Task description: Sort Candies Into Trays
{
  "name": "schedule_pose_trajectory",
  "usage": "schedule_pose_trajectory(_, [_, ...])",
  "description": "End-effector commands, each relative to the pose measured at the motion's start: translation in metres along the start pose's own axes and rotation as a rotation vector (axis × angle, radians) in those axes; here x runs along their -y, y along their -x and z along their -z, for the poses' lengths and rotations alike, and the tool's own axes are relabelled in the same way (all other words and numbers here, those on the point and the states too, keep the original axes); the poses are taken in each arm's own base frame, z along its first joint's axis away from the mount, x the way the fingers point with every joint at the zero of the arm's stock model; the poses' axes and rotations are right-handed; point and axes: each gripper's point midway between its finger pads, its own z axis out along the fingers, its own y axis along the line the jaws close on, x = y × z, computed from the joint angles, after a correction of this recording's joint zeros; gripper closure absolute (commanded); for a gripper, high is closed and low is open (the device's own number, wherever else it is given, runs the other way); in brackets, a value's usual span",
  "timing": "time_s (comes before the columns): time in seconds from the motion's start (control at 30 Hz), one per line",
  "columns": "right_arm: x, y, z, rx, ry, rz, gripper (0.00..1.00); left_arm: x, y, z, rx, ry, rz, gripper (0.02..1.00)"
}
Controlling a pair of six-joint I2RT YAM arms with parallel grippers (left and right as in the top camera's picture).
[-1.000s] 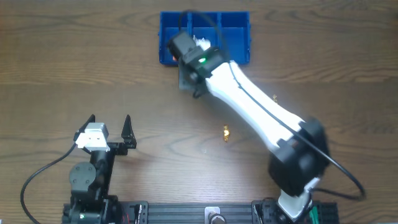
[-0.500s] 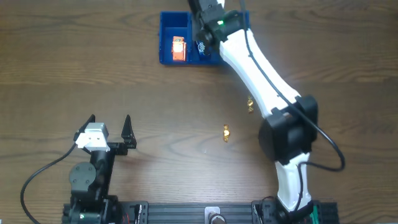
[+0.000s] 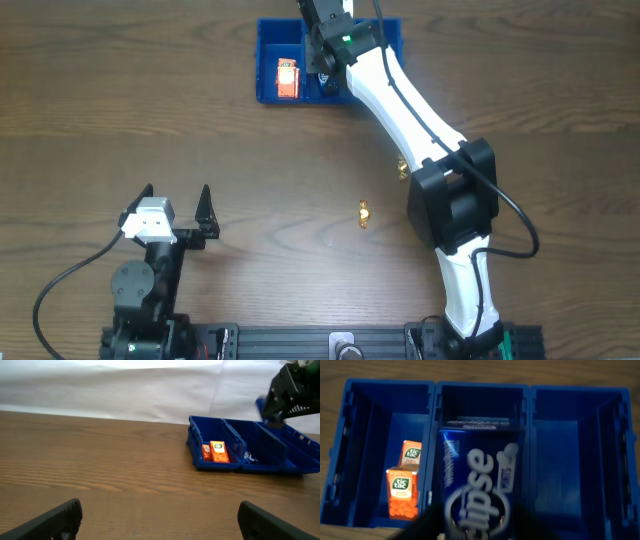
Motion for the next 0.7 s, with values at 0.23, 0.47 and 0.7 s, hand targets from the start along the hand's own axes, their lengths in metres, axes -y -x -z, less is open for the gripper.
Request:
schedule_pose_trajectory(0.23, [-0.009,-0.001,0.045,-0.024,0.045,0.021,0.246,-0.004,-0.017,-0.001,-0.053,0.018,-0.007,0.020])
schedule_pose_trajectory(0.47, [-0.001,-0.061,0.123,-0.122,0.000,0.094,0.161,-0.004,-0.017,-0.001,-0.053,0.017,-0.007,0.020])
schedule_pose_trajectory(0.7, [0.043,-0.191,0.121,-0.304,-0.061,-0.007,0.161,-0.004,-0.017,-0.001,-0.053,0.017,-0.007,0.020])
